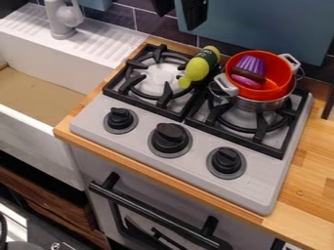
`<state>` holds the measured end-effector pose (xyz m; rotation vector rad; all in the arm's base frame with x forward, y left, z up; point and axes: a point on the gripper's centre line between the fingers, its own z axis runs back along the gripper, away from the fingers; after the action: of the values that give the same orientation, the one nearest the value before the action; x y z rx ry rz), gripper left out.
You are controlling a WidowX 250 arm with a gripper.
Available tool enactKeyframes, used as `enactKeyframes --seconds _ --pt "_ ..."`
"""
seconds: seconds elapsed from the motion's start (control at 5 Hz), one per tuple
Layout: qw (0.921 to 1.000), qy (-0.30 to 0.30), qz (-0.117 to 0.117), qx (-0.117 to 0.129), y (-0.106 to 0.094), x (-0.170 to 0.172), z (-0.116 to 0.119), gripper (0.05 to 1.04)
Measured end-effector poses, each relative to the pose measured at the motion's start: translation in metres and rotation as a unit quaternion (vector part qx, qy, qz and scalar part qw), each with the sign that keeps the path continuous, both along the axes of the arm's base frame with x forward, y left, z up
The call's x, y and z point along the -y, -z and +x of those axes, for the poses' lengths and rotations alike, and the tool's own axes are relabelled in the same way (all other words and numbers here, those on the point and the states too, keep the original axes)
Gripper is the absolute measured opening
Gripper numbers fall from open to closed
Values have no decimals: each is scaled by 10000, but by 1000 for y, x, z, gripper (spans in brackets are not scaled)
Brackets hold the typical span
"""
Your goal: Llevar la olla roja al quemador izquierdo
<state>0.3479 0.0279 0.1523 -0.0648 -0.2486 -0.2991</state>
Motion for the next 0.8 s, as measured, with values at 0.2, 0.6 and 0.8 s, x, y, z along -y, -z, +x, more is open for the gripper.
enactKeyframes --seconds 0.2,0.6,0.8 --pt "9999 30 -18 -165 11 1 -2 997" --pt "9971 721 6 -223 29 30 -7 997" --pt "9959 898 -71 -73 29 53 -10 997"
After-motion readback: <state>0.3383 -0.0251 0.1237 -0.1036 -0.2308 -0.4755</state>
